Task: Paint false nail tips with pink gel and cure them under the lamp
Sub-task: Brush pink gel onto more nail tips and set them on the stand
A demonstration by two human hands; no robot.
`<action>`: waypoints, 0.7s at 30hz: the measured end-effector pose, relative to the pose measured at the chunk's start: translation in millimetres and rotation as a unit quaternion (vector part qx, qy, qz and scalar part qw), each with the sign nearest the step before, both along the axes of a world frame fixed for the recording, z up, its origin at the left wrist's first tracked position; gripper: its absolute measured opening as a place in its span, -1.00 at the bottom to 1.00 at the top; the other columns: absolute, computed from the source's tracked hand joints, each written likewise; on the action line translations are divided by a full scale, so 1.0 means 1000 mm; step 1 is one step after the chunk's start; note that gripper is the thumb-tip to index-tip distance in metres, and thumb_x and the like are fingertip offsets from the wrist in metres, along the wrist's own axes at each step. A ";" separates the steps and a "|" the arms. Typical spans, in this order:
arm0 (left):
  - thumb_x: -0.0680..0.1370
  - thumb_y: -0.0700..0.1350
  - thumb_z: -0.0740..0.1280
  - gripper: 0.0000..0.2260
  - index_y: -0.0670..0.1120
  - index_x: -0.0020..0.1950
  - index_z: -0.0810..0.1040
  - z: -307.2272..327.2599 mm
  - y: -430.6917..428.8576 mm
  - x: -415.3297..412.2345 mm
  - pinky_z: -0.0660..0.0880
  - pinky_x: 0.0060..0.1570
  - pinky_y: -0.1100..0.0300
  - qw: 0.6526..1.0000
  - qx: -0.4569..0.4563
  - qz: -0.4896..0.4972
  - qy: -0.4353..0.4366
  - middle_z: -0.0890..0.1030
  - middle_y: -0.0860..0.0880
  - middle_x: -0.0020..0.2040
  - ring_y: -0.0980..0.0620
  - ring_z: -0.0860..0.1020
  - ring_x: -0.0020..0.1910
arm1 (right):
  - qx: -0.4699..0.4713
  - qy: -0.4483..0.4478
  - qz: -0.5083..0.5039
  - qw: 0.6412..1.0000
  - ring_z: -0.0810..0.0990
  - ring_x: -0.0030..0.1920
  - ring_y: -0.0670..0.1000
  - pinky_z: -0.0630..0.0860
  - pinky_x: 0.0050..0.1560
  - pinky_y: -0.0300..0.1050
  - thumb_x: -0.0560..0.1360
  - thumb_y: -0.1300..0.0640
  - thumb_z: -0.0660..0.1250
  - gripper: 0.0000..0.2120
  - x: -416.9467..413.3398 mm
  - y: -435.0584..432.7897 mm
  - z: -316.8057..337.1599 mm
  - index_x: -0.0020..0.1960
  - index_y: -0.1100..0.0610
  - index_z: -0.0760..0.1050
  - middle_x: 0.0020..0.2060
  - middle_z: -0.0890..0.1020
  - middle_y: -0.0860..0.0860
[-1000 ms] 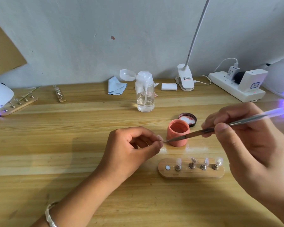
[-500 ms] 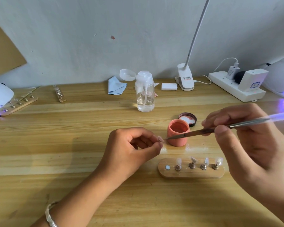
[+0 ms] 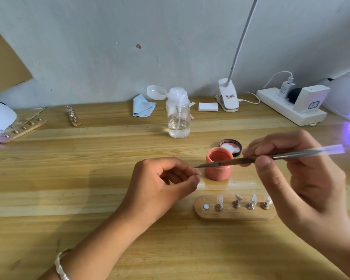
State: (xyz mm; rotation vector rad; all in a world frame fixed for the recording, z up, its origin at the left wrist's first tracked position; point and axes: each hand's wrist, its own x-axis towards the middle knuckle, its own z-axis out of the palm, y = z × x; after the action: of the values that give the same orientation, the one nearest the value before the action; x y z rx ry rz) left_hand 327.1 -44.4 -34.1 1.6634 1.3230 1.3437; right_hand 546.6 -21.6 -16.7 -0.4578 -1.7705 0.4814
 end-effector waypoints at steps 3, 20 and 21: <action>0.38 -0.26 0.58 -0.89 -0.07 -0.21 0.72 0.000 0.000 -0.001 0.48 -0.37 0.24 1.000 0.001 0.007 0.003 0.70 0.03 -0.29 0.13 0.59 -0.35 | 0.005 -0.010 0.019 1.000 0.67 -0.07 -0.02 0.55 -0.03 -0.10 0.65 0.14 0.24 -0.96 0.001 -0.001 -0.001 0.05 0.02 0.44 -0.02 0.63 -0.19; 0.41 -0.27 0.55 -0.89 -0.07 -0.21 0.72 0.002 0.000 0.002 0.53 -0.35 0.06 1.000 -0.009 0.015 0.001 0.71 0.04 -0.28 0.01 0.63 -0.34 | 0.009 0.021 -0.034 0.999 0.63 -0.06 0.09 0.54 -0.06 0.10 0.61 0.17 0.25 -0.84 0.005 0.001 -0.003 0.05 -0.09 0.46 -0.11 0.60 0.07; 0.41 -0.27 0.55 -0.88 -0.06 -0.21 0.72 0.001 0.000 0.001 0.53 -0.35 0.09 1.000 -0.010 0.014 -0.004 0.71 0.04 -0.29 0.04 0.63 -0.35 | 0.006 0.020 -0.036 0.999 0.64 -0.06 0.10 0.55 -0.06 0.11 0.62 0.15 0.26 -0.84 0.004 0.001 -0.002 0.08 -0.11 0.47 -0.09 0.61 0.06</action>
State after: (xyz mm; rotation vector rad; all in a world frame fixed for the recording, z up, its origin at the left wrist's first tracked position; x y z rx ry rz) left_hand 328.4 -44.3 -32.7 1.6310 1.3549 1.3474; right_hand 551.0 -20.8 -18.7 -0.4985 -1.7113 0.4270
